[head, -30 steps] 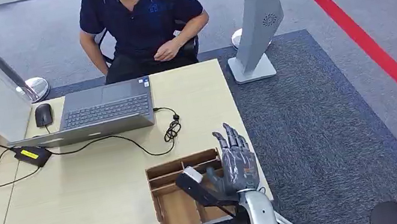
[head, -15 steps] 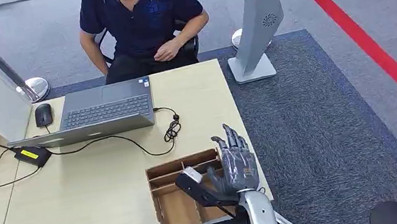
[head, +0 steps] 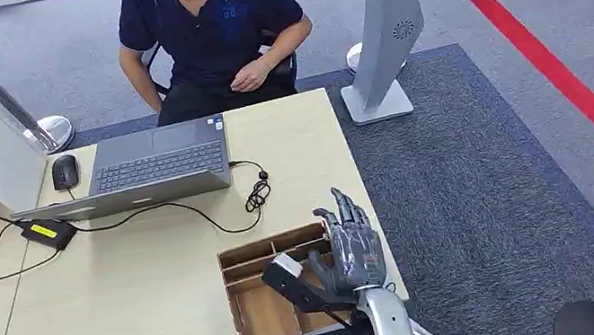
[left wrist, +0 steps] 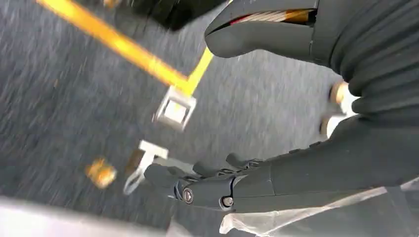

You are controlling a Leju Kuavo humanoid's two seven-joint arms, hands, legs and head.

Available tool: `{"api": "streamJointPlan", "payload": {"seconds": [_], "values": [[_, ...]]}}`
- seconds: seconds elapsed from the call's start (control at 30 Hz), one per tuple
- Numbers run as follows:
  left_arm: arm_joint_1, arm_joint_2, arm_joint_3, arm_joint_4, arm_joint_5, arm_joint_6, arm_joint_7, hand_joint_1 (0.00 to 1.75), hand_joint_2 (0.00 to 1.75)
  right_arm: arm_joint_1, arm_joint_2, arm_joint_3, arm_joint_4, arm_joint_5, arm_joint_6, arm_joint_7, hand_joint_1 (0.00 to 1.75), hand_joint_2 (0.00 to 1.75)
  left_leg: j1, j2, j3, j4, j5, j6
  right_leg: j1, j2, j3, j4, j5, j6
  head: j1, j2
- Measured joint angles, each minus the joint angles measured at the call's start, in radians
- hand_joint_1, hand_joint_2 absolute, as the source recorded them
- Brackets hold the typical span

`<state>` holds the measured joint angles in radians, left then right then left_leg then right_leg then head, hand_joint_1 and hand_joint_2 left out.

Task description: Pass the card to the sensor for recognition and then transmit it.

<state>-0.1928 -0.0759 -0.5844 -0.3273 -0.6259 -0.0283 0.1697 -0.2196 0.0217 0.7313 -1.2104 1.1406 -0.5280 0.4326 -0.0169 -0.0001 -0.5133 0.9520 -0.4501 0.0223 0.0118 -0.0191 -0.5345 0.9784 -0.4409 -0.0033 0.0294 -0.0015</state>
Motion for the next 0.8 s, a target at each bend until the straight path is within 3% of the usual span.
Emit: {"api": "streamJointPlan", "payload": {"seconds": [0.43, 0.47, 0.6, 0.8], "values": [[0.065, 0.156, 0.198, 0.008, 0.391, -0.295, 0.076, 0.0, 1.75, -0.02, 0.026, 0.05, 0.05, -0.073, 0.0, -0.071, 0.75, 1.75, 0.0, 0.0, -0.001, 0.0, 0.0, 0.0, 0.0, 0.0, 0.0, 0.0, 0.0, 0.0, 0.0, 0.0], [0.072, 0.169, 0.214, 0.009, 0.411, -0.311, 0.079, 0.0, 1.75, -0.023, 0.029, 0.053, 0.054, -0.077, 0.0, -0.077, 0.89, 1.75, 0.0, 0.0, -0.001, 0.0, 0.0, 0.0, 0.0, 0.0, 0.0, 0.0, 0.0, 0.0, 0.0, 0.0], [0.088, 0.198, 0.261, 0.016, 0.445, -0.337, 0.09, 0.0, 1.75, -0.036, 0.037, 0.071, 0.072, -0.086, 0.002, -0.083, 0.98, 1.75, 0.0, 0.0, -0.001, 0.0, 0.0, 0.0, 0.0, 0.0, -0.001, 0.0, 0.0, 0.0, 0.0, 0.0], [0.103, 0.219, 0.302, 0.017, 0.482, -0.346, 0.098, 0.0, 1.75, -0.044, 0.041, 0.085, 0.094, -0.1, -0.001, -0.089, 0.89, 1.75, 0.0, 0.0, -0.001, 0.0, 0.0, 0.0, 0.0, 0.0, -0.001, 0.0, 0.0, 0.0, 0.0, 0.0]]}}
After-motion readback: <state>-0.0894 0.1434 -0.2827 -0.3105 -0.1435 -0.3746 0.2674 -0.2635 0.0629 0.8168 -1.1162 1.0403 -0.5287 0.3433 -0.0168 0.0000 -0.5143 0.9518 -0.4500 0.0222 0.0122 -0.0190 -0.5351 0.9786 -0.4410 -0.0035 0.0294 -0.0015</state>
